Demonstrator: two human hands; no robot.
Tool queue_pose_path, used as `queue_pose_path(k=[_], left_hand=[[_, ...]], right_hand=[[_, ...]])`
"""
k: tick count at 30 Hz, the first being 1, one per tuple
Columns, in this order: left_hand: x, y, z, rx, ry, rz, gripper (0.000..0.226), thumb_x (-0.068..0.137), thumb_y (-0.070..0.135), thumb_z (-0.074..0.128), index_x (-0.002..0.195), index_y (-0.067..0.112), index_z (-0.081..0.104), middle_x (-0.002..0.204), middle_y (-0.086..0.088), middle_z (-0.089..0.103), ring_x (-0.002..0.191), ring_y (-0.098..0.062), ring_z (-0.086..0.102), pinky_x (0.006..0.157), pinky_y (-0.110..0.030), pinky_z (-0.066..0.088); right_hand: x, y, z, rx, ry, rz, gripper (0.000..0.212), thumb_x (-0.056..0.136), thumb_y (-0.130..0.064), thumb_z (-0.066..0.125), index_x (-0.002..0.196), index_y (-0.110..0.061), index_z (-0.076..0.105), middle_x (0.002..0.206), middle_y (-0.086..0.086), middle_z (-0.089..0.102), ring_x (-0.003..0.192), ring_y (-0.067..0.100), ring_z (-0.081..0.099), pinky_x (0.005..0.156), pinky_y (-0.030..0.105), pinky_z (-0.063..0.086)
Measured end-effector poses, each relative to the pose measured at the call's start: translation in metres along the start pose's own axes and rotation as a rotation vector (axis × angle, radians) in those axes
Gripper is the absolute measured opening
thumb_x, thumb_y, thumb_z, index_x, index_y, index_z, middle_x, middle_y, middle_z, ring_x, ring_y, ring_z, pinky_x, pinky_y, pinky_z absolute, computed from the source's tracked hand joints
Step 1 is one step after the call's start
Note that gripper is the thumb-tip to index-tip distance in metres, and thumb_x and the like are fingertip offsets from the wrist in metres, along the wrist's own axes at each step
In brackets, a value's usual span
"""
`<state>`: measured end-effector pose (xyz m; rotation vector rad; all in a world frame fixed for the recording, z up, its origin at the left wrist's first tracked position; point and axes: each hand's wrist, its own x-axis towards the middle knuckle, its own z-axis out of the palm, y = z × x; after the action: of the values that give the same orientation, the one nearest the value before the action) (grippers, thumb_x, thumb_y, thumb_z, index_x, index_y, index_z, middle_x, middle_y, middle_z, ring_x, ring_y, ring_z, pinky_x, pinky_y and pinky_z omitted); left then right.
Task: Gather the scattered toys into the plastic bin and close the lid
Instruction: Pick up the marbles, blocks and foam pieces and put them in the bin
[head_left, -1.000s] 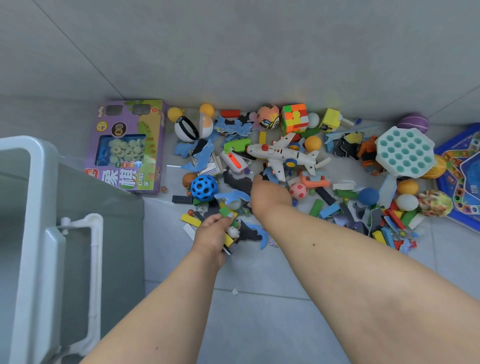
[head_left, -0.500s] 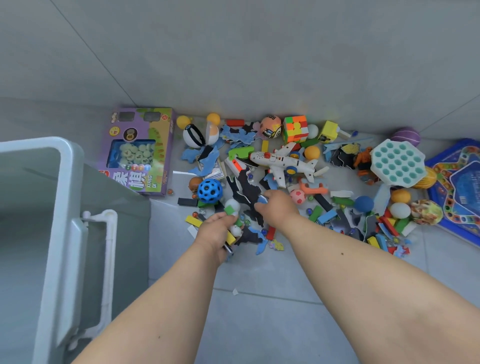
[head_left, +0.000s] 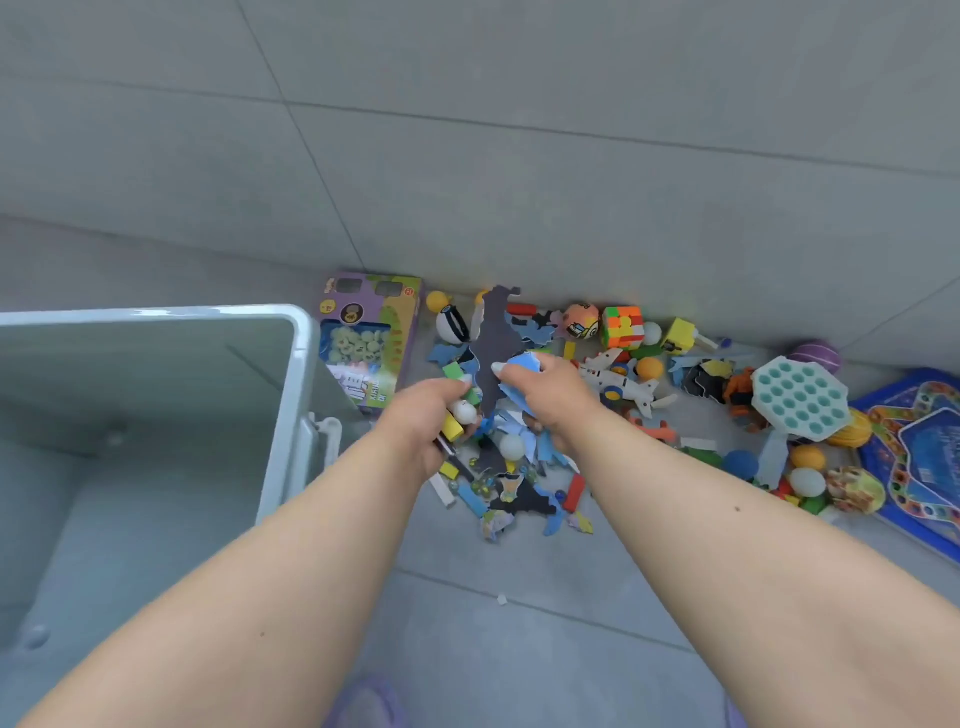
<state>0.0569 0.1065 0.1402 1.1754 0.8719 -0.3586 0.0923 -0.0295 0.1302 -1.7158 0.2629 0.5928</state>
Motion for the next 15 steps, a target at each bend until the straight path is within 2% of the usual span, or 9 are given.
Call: queue_pose_path(k=[6, 9, 12, 15], left_hand=[[-0.054, 0.075, -0.054, 0.047, 0.052, 0.132, 0.008, 0.092, 0.013, 0.06, 0.088, 0.006, 0.06, 0.078, -0.008, 0.06, 0.063, -0.019, 0.056, 0.065, -0.029, 0.051], [-0.075, 0.091, -0.092, 0.03, 0.097, 0.141, 0.009, 0.092, 0.014, 0.06, 0.093, 0.006, 0.061, 0.085, -0.01, 0.062, 0.068, -0.019, 0.058, 0.056, -0.024, 0.054], [-0.09, 0.093, -0.134, -0.034, 0.168, 0.101, 0.009, 0.095, 0.014, 0.054, 0.089, 0.009, 0.058, 0.08, -0.008, 0.062, 0.066, -0.017, 0.059, 0.049, -0.021, 0.053], [-0.095, 0.086, -0.172, -0.079, 0.213, 0.087, 0.017, 0.097, 0.01, 0.045, 0.085, 0.008, 0.057, 0.061, -0.007, 0.066, 0.051, -0.016, 0.063, 0.046, -0.021, 0.052]], right_hand=[[-0.027, -0.07, 0.059, 0.074, -0.094, -0.133, 0.021, 0.087, -0.029, 0.064, 0.075, -0.016, 0.051, 0.071, 0.005, 0.045, 0.059, 0.018, 0.038, 0.047, 0.023, 0.029], [-0.045, -0.093, 0.094, 0.043, -0.21, -0.146, 0.02, 0.089, -0.029, 0.062, 0.079, -0.016, 0.049, 0.073, 0.003, 0.049, 0.059, 0.017, 0.045, 0.047, 0.023, 0.032], [-0.063, -0.11, 0.133, -0.075, -0.322, -0.143, 0.018, 0.092, -0.029, 0.058, 0.09, -0.013, 0.05, 0.074, 0.0, 0.053, 0.052, 0.011, 0.049, 0.047, 0.021, 0.034], [-0.073, -0.117, 0.179, -0.188, -0.412, -0.097, 0.018, 0.093, -0.03, 0.055, 0.092, -0.012, 0.049, 0.075, 0.001, 0.055, 0.052, 0.013, 0.053, 0.044, 0.021, 0.033]])
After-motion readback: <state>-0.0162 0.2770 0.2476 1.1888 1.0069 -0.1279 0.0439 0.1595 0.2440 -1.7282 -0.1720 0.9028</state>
